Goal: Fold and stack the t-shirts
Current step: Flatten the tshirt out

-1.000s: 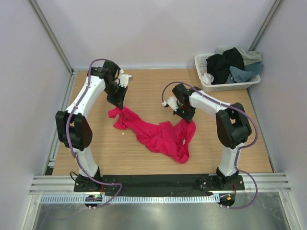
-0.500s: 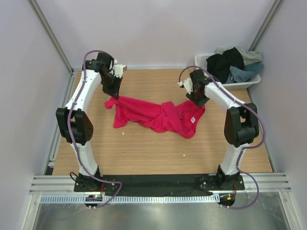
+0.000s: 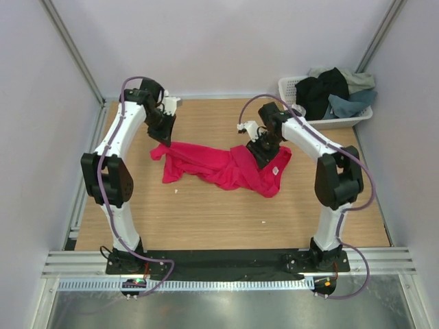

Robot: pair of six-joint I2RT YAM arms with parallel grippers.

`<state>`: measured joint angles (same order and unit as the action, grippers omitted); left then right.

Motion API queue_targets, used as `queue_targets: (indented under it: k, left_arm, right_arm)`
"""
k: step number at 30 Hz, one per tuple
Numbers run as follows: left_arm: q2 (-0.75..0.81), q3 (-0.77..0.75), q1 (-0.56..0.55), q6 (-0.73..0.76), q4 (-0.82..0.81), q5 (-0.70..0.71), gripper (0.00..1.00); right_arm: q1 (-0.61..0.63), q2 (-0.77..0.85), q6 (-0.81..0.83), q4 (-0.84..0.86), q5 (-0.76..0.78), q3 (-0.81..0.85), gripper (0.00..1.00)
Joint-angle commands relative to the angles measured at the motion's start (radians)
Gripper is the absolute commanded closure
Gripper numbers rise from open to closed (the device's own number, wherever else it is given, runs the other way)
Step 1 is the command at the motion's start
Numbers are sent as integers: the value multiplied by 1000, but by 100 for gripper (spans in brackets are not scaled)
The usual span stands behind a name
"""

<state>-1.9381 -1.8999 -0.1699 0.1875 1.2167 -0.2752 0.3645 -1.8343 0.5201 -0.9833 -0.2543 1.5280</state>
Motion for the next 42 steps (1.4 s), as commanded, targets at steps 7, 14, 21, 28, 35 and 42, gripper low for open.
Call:
queue_targets:
  k: [7, 14, 21, 28, 35, 42]
  left_arm:
    - [62, 64, -2, 0, -3, -2, 82]
    - [74, 76, -2, 6, 0, 2, 85]
    - [71, 81, -2, 3, -2, 11, 81]
    - [70, 78, 0, 3, -5, 13, 81]
    - [68, 75, 0, 0, -13, 39, 77]
    - [57, 53, -2, -2, -10, 54, 69]
  right_arm:
    - [22, -255, -14, -90, -143, 296, 54]
    - [31, -319, -5, -103, -146, 317, 54]
    - [36, -341, 11, -123, -164, 301, 60]
    - [54, -300, 20, -123, -157, 310, 99]
    - [181, -129, 66, -150, -134, 239, 99]
    - [401, -8, 48, -206, -240, 118, 90]
